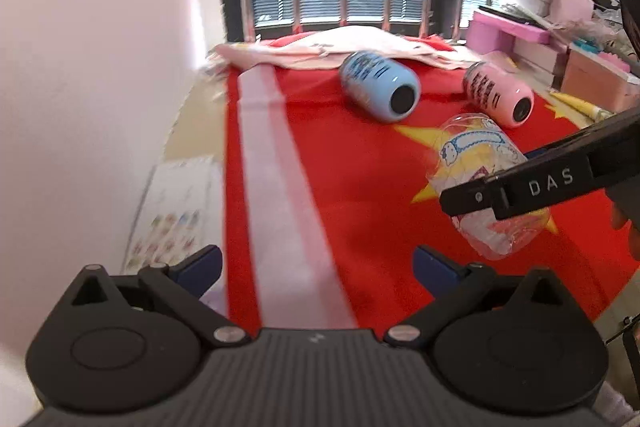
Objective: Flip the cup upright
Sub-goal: 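Lift the cup with the right gripper and carry it toward the left tool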
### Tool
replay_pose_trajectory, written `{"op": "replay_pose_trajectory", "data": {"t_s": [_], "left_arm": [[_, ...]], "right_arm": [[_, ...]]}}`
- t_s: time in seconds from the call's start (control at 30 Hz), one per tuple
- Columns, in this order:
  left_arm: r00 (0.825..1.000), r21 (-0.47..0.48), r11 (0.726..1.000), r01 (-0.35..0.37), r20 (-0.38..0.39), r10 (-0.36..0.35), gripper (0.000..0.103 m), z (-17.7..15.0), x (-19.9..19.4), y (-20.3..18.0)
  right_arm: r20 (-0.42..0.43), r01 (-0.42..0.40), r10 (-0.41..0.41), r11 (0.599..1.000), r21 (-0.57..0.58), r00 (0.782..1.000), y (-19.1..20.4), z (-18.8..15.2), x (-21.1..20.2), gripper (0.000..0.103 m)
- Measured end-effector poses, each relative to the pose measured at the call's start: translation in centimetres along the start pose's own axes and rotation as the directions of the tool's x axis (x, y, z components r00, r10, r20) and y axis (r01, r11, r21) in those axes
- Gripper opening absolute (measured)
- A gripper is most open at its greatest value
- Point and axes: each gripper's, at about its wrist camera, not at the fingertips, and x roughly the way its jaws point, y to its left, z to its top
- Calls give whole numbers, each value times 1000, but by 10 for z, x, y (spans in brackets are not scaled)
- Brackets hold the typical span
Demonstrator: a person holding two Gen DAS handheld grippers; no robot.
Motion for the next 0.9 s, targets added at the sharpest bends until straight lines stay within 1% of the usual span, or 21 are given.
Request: {"op": "replay_pose_trajectory", "data": {"t_s": [0.13,0.27,0.47,0.63,0.67,0.73,0.8,0.83,0.9], "left_arm": [[1000,-24,999,-21,-16,21,103,-16,-12,13],[999,-52,997,-50,-21,49,103,-28,-20,24],[998,-67,996,-65,-24,64,103,-34,-26,28],[998,-74,995,-67,-19,65,103,-33,-30,25],[998,-71,995,-68,-16,67,103,-34,-31,25],[998,-72,995,-70,-9,70,103,-32,-36,23],[997,-74,994,-76,-1,76,103,-32,-41,21],[997,-75,994,-79,3,79,103,-32,-44,20],[996,-74,994,-83,12,84,103,-30,-50,17]], "right_arm": [[-29,-40,39,998,-49,999,22,-9,2,70],[-53,-71,68,995,-68,996,36,-17,5,70],[-107,-55,48,997,-60,993,42,-29,22,71],[-100,-58,55,998,-36,994,37,-34,22,74],[-98,-57,54,998,-31,994,36,-33,22,76],[-71,-61,61,998,-10,996,31,-33,16,93],[-24,-87,87,996,7,996,25,-33,2,95],[2,-102,102,995,8,995,22,-33,-6,97],[51,-107,106,994,12,993,16,-36,-23,102]]}}
